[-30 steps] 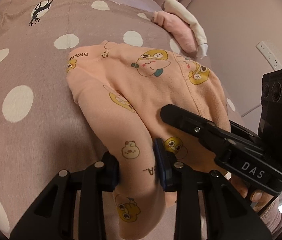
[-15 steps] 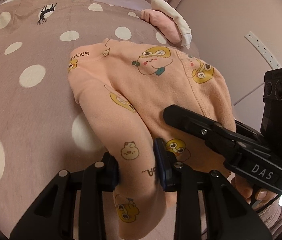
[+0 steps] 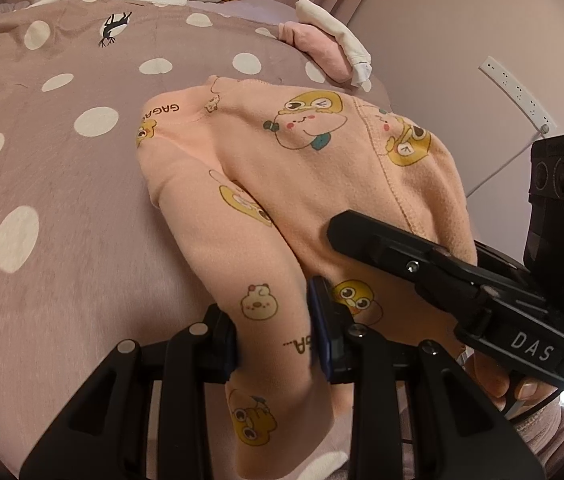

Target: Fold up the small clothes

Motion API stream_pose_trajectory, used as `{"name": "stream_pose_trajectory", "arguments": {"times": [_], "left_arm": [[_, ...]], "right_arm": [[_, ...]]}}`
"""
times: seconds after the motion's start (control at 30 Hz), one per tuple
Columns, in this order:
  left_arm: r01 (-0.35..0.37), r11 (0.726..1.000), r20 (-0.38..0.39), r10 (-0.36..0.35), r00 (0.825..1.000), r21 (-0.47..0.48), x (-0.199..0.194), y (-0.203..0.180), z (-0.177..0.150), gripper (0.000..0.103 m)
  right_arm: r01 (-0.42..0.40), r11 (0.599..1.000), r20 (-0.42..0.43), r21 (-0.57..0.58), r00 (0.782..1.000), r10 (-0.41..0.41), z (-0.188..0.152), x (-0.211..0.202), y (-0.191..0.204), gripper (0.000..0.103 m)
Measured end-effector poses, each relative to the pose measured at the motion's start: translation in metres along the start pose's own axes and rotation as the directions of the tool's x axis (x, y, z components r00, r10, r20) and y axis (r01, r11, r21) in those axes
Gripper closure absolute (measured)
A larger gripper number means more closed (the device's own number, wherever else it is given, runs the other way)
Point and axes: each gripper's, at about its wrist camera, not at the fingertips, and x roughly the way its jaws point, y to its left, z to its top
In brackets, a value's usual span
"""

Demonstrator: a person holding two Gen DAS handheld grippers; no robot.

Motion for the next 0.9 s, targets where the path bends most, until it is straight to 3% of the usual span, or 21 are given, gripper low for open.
{"name": "stream_pose_trajectory", "arguments": {"times": [0.37, 0.9], "left_arm": [[-0.023, 1.000, 0.034, 0.022, 0.999, 0.013, -0.026, -0.008, -0.020, 0.073], [-0.044, 0.999, 0.117, 0.042, 0.992, 0.010, -0.069, -0.004, -0.026, 0.073]], "right_arm": [[-0.015, 0.999, 0.029, -0.042, 0.999, 0.016, -0.015, -0.019, 0.029, 0.079], [-0.057, 0.993, 0.082, -0.106, 0.994, 0.066, -0.010, -0.034, 0.057, 0.079]]}}
